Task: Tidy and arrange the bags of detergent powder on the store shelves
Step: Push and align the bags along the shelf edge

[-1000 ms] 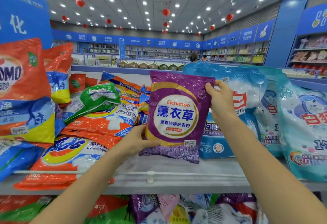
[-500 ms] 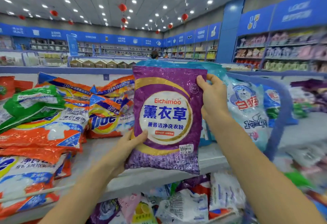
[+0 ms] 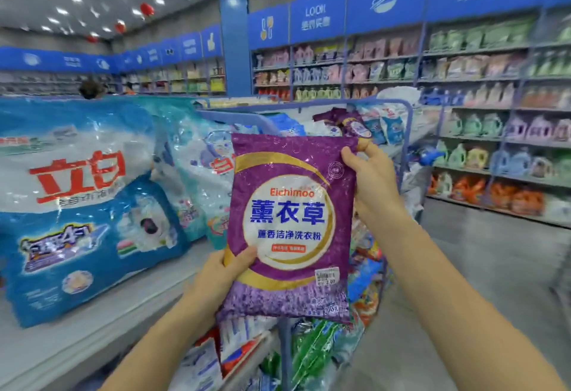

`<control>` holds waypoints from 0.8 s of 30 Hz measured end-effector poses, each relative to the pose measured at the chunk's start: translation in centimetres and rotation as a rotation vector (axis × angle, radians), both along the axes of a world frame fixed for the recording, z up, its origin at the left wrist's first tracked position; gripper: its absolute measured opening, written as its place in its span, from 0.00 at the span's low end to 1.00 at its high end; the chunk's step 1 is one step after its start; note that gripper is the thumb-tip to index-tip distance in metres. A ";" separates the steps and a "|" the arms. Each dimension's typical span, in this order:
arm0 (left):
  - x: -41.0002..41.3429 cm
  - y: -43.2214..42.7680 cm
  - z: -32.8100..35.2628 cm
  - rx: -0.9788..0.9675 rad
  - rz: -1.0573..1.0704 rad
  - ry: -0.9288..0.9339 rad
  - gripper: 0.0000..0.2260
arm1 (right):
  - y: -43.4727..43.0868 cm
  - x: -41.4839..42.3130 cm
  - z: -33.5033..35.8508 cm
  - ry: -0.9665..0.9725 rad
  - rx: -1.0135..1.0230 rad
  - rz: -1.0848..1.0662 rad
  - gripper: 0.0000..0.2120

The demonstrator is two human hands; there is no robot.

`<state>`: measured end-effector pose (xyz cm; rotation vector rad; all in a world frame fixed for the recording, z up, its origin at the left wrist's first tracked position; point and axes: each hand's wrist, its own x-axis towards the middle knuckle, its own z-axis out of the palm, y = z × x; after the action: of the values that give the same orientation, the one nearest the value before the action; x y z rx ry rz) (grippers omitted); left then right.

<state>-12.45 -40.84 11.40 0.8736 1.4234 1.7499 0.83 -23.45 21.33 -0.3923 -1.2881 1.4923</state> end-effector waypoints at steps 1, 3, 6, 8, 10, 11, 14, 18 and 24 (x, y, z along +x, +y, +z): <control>1.0 2.1 -0.4 -0.003 -0.032 -0.001 0.22 | 1.8 1.5 -0.4 -0.010 0.002 -0.024 0.05; 3.4 6.6 -1.0 0.004 -0.096 -0.014 0.20 | 5.7 4.6 -1.1 -0.029 0.002 -0.080 0.05; 6.6 13.9 -1.7 0.010 -0.164 -0.051 0.33 | 11.9 9.1 -1.7 -0.035 -0.010 -0.125 0.05; 8.9 19.1 -2.1 0.019 -0.187 -0.096 0.43 | 16.6 11.9 -2.4 -0.073 -0.005 -0.139 0.03; 11.2 24.5 -2.3 0.053 -0.156 -0.164 0.39 | 21.5 14.3 -3.2 -0.115 -0.013 -0.134 0.03; 12.1 27.1 -2.3 0.077 -0.133 -0.205 0.35 | 23.9 15.3 -3.8 -0.135 -0.011 -0.124 0.03; 13.9 34.5 -1.9 0.118 -0.053 -0.257 0.32 | 30.7 17.0 -6.8 -0.271 0.012 -0.052 0.02; 13.9 42.4 -2.1 0.135 0.020 -0.266 0.14 | 37.6 16.2 -10.8 -0.445 -0.023 0.115 0.16; 11.4 51.8 -3.2 0.109 0.134 -0.084 0.07 | 47.1 12.6 -12.7 -0.442 0.005 0.179 0.21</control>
<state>-1.05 10.94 8.23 0.7671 1.3693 1.9569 13.46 23.61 8.60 -0.6431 -1.7093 1.6058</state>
